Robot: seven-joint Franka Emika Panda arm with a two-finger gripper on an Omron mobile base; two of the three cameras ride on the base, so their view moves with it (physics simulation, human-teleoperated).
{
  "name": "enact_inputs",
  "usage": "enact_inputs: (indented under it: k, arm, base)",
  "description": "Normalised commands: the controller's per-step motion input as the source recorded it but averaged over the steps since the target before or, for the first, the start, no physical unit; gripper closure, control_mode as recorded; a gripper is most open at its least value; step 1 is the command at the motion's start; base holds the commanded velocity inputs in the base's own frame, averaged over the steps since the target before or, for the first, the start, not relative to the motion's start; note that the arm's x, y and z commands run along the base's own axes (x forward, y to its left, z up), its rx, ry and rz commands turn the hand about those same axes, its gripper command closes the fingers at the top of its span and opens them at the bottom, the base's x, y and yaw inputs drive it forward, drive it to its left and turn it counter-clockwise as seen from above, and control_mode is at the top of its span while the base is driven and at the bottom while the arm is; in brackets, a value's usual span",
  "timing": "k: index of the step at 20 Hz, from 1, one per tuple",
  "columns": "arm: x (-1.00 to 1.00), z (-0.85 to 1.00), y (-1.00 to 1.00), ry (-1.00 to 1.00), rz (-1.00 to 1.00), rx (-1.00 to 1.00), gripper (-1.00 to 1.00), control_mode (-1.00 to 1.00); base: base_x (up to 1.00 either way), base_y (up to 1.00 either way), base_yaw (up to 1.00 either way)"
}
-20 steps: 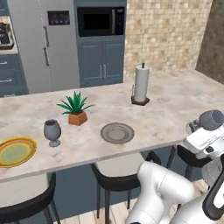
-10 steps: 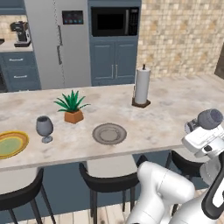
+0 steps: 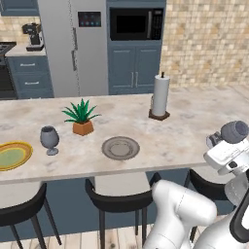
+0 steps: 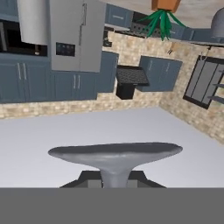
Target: Retrieve the wine glasses from the counter and place one next to each plate.
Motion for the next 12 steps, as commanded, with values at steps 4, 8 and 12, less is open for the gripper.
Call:
enact_inputs:
  k: [4, 8, 12]
  arm:
    - [0.00, 0.00, 0.00, 0.00, 0.00, 0.00, 1.00, 1.00]
    - [0.19, 0.00, 0.00, 0.09, 0.00, 0.00, 1.00, -1.00]
    - [0.33, 0.00, 0.00, 0.09, 0.00, 0.00, 1.00, -1.00]
  base:
    - [0.16, 0.13, 0.02]
    - [0.17, 0.04, 0.00]
    - [0.00, 0.00, 0.00]
